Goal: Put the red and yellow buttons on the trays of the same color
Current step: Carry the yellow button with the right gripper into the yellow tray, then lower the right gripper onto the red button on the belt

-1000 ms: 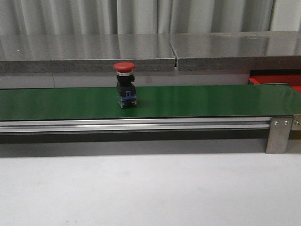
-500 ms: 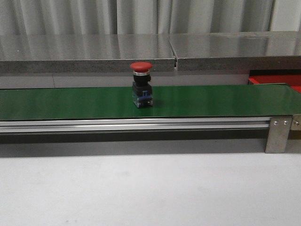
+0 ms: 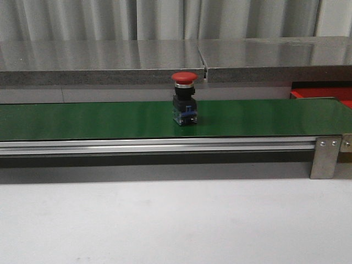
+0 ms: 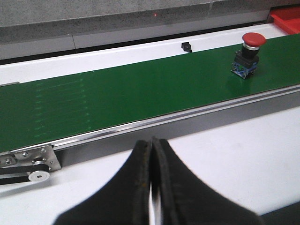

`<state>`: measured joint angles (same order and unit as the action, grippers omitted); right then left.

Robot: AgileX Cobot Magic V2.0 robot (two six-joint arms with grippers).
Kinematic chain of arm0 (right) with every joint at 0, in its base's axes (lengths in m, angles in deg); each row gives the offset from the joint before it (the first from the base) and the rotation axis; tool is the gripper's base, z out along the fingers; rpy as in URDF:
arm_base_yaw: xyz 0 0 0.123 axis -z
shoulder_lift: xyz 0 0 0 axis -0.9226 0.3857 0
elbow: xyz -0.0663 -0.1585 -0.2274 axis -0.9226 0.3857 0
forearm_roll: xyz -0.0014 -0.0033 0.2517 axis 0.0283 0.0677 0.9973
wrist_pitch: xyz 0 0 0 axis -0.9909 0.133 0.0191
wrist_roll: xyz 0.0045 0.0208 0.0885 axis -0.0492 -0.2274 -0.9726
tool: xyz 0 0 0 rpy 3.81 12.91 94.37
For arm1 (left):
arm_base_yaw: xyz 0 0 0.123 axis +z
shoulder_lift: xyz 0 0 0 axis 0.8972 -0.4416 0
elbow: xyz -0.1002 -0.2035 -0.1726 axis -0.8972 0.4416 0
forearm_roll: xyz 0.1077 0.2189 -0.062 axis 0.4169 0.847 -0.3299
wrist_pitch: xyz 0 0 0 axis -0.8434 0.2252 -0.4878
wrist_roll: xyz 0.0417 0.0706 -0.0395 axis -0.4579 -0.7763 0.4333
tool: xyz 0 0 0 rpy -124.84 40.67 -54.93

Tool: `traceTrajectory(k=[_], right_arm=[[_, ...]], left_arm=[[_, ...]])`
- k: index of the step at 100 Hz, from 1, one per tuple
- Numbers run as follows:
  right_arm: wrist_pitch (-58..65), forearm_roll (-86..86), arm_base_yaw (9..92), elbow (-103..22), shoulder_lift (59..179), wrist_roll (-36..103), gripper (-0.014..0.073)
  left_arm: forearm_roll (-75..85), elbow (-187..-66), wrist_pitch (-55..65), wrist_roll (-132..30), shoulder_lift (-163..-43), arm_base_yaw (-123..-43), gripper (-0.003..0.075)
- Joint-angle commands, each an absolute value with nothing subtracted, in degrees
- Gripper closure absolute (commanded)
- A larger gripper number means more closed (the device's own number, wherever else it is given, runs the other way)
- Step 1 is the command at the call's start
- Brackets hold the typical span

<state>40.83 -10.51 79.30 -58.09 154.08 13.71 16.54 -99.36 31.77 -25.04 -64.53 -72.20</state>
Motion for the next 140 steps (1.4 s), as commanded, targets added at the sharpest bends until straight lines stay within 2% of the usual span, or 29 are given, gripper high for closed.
traceTrajectory(k=[1,32,65,107,134,140], right_arm=[[39.82,-10.33,76.84,-59.12,149.43,13.87,0.0047],[41.5,-10.33,64.59,-59.12,148.48,13.87,0.0058],[47.0,-9.42,55.34,-62.22,150.81,13.87,0.0058],[54.08,-8.94,49.1,-71.6,160.73,14.64,0.0058],[51.82,-9.51,48.03,-75.31,166.12,14.75,0.0059],[50.17,-10.3,48.03,-75.58,167.03,14.7,0.0089]], left_arm=[[15.22,-100.77,27.91,-24.92,-64.9,-72.5,0.0739],[15.22,-100.77,27.91,-24.92,-64.9,-72.5,0.0739],[15.22,-100.77,27.91,-24.92,-64.9,-72.5,0.0739],[15.22,-100.77,27.91,-24.92,-64.9,-72.5,0.0739],[15.22,-100.77,27.91,-24.92,-64.9,-72.5,0.0739],[15.22,-100.77,27.91,-24.92,-64.9,-72.5,0.0739]])
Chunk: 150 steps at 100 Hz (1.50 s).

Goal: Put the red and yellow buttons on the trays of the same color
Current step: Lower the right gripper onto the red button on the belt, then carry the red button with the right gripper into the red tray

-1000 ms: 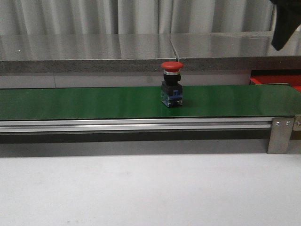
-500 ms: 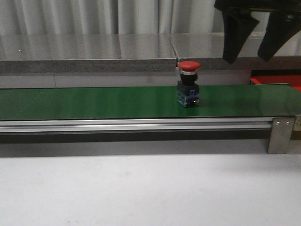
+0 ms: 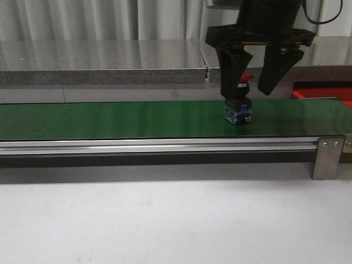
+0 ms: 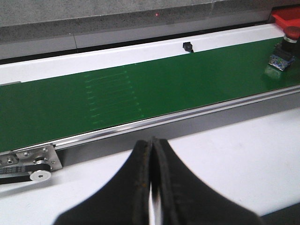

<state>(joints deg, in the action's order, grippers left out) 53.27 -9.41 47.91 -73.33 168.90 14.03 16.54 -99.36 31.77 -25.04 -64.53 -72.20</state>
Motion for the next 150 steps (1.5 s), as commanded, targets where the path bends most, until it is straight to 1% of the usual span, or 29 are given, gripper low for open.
traceTrajectory(k=[1,6,18,24,28,46,60,110,127,150], right_arm=[[49.94,-10.39,48.03,-75.58,167.04,14.7,0.0095],[48.39,-11.57,48.03,-75.58,167.53,14.12,0.0151],[46.08,-12.59,48.09,-75.58,167.9,13.65,0.0329],[45.14,-12.65,48.09,-75.58,167.9,13.65,0.0385],[44.91,-12.65,48.09,-75.58,167.9,13.65,0.0396],[44.3,-13.08,48.57,-75.58,167.41,13.6,0.0396],[43.73,-13.38,51.15,-75.58,166.01,13.6,0.0396],[41.89,-14.38,71.22,-75.58,164.81,13.47,0.0396],[42.05,-14.5,75.24,-76.95,166.14,13.47,0.0396],[44.94,-14.5,77.73,-84.0,171.57,13.47,0.0396]], left_arm=[[15.22,-100.77,27.91,-24.92,-64.9,-72.5,0.0739],[15.22,-100.77,27.91,-24.92,-64.9,-72.5,0.0739],[15.22,-100.77,27.91,-24.92,-64.9,-72.5,0.0739],[15.22,-100.77,27.91,-24.92,-64.9,-72.5,0.0739],[15.22,-100.77,27.91,-24.92,-64.9,-72.5,0.0739],[15.22,-100.77,27.91,-24.92,-64.9,-72.5,0.0739],[15.22,-100.77,27.81,-24.92,-64.9,-72.5,0.0739],[15.22,-100.77,27.83,-24.92,-64.9,-72.5,0.0739],[15.22,-100.77,27.83,-24.92,-64.9,-72.5,0.0739],[15.22,-100.77,27.83,-24.92,-64.9,-72.5,0.0739]])
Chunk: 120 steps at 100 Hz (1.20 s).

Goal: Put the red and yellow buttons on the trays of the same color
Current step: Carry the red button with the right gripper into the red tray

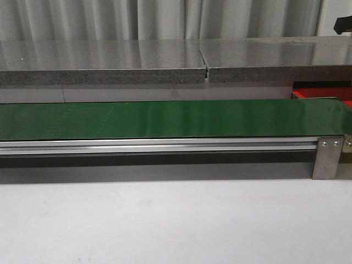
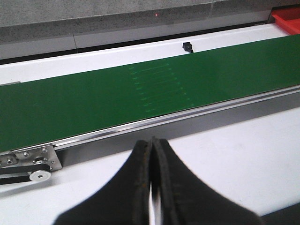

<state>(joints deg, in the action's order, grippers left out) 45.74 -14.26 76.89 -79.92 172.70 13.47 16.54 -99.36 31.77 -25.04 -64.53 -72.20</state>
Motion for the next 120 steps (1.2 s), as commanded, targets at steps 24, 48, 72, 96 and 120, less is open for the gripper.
traceTrajectory(k=[24,48,72,96,120], right_arm=[[45.0,-14.45,77.8,-91.35,178.66,13.47,0.0396],[43.22,-14.45,77.87,-93.37,183.12,13.41,0.0392],[43.26,-14.45,77.87,-93.37,184.45,13.41,0.0146],[41.71,-14.5,77.87,-93.37,182.76,13.41,0.0088],[41.51,-14.56,76.36,-92.16,176.4,14.65,0.0113]], left_arm=[[15.22,-100.77,27.83,-24.92,-64.9,-72.5,0.0739],[15.22,-100.77,27.83,-24.92,-64.9,-72.5,0.0739],[15.22,-100.77,27.83,-24.92,-64.9,-72.5,0.0739],[15.22,-100.77,27.83,-24.92,-64.9,-72.5,0.0739],[15.22,-100.77,27.79,-24.92,-64.9,-72.5,0.0739]])
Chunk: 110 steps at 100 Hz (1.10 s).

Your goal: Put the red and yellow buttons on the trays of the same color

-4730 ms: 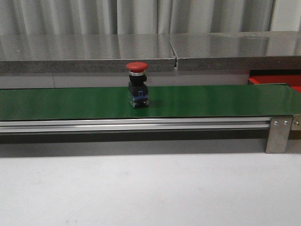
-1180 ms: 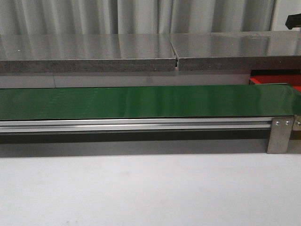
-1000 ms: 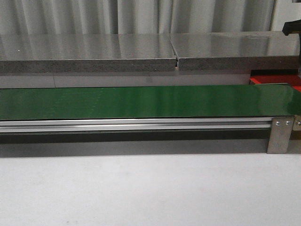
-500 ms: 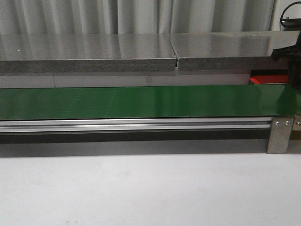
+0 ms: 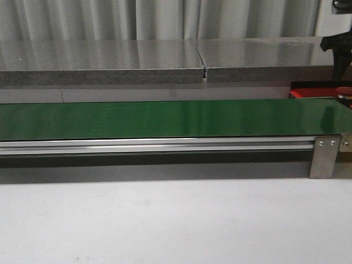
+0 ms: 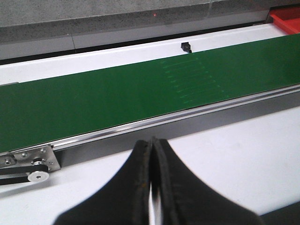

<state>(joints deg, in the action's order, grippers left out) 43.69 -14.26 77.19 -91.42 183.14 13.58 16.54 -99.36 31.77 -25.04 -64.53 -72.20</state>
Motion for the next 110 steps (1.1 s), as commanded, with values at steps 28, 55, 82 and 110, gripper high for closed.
traceTrajectory(k=[28,55,82,110], right_arm=[[40.67,-14.69,71.48,-81.38,164.75,15.58,0.0417],[35.74,-14.7,69.14,-64.03,149.04,16.27,0.0687],[30.6,-14.64,69.07,-46.17,130.8,16.45,0.0717],[24.02,-14.64,69.07,-32.14,112.24,16.45,0.0717]], left_arm=[[15.22,-100.77,27.79,-24.92,-64.9,-72.5,0.0739],[15.22,-100.77,27.79,-24.92,-64.9,-72.5,0.0739],[15.22,-100.77,27.79,-24.92,-64.9,-72.5,0.0739],[15.22,-100.77,27.7,-24.92,-64.9,-72.5,0.0739]])
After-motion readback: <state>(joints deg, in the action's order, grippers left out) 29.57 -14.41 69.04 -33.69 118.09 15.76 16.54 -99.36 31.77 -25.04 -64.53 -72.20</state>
